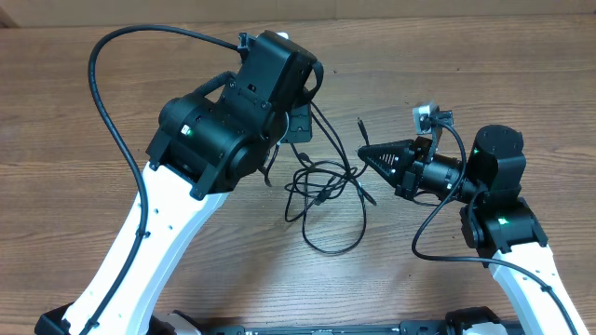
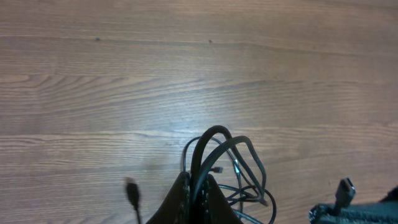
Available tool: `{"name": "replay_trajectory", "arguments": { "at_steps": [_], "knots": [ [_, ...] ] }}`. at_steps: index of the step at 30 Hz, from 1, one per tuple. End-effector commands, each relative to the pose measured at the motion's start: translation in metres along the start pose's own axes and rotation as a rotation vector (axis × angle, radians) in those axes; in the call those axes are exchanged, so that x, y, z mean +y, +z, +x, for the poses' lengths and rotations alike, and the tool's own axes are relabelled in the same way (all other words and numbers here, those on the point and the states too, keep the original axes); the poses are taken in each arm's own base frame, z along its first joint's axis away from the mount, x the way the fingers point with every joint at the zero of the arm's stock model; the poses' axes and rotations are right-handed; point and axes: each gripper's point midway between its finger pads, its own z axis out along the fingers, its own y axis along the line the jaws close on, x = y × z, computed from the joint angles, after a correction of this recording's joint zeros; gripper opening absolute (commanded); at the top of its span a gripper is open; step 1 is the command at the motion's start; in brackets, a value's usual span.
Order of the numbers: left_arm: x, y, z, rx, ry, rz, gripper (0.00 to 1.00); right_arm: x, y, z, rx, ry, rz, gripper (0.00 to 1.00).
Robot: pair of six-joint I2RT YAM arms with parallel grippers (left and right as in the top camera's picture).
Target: Untangle cables
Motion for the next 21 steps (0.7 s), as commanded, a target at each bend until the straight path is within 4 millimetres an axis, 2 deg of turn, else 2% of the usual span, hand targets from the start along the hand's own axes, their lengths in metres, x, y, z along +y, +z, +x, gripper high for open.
{"name": "replay_trajectory", "arguments": {
  "at_steps": [1, 4, 6, 7, 9, 21],
  "knots": [
    [0.014, -0.01, -0.017, -0.088, -0.087, -0.062, 0.04, 0.0, -0.001, -0.001, -0.001, 0.001, 0.003, 0.04],
    [0.023, -0.012, -0.023, -0.129, -0.149, -0.107, 0.04, -0.001, -0.001, 0.003, 0.012, 0.022, 0.01, 0.05],
    [0.026, -0.013, -0.026, -0.149, -0.174, -0.125, 0.04, -0.002, -0.001, 0.005, 0.02, 0.036, 0.014, 0.21],
    [0.027, -0.013, -0.027, -0.159, -0.176, -0.129, 0.04, -0.003, -0.001, 0.006, 0.024, 0.042, 0.017, 0.42],
    [0.028, -0.013, -0.029, -0.165, -0.176, -0.134, 0.04, -0.006, -0.001, 0.007, 0.025, 0.051, 0.032, 0.5],
    [0.023, -0.02, -0.037, -0.197, -0.187, -0.1, 0.04, -0.013, -0.002, 0.012, 0.034, 0.081, 0.069, 0.72]
  ]
}}
